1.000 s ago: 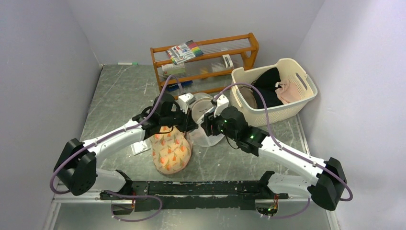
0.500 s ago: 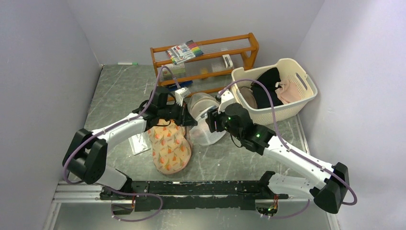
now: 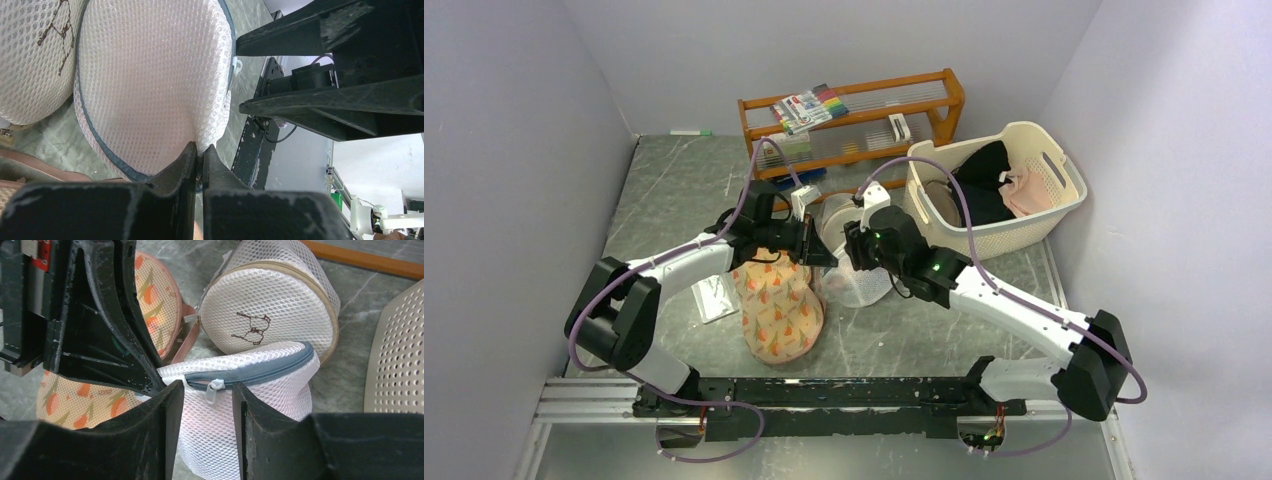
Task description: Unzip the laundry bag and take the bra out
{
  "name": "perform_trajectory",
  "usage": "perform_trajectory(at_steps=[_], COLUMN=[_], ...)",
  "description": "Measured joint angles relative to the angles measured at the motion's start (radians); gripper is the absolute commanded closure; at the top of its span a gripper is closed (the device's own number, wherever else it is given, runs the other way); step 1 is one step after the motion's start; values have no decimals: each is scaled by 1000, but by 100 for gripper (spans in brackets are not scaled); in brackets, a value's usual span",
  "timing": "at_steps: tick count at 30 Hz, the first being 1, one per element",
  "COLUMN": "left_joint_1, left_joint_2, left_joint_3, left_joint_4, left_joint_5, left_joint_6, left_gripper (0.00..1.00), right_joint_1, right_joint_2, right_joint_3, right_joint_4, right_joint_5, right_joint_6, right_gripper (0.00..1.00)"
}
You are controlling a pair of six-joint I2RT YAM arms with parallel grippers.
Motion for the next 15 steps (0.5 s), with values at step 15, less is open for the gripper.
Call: perform_trajectory(at_steps=[15], left_joint_1=[3], left_joint_2=[-15], left_joint_3=[0], left_joint_4=[2], left_joint_5=[11], left_joint_6=[1], left_gripper=[93], right_joint_1=[0], right_joint_2=[55], right_joint_3=[1], right_joint_4=[12], right_joint_5=[53], right_joint_6=[23], right_gripper=[71])
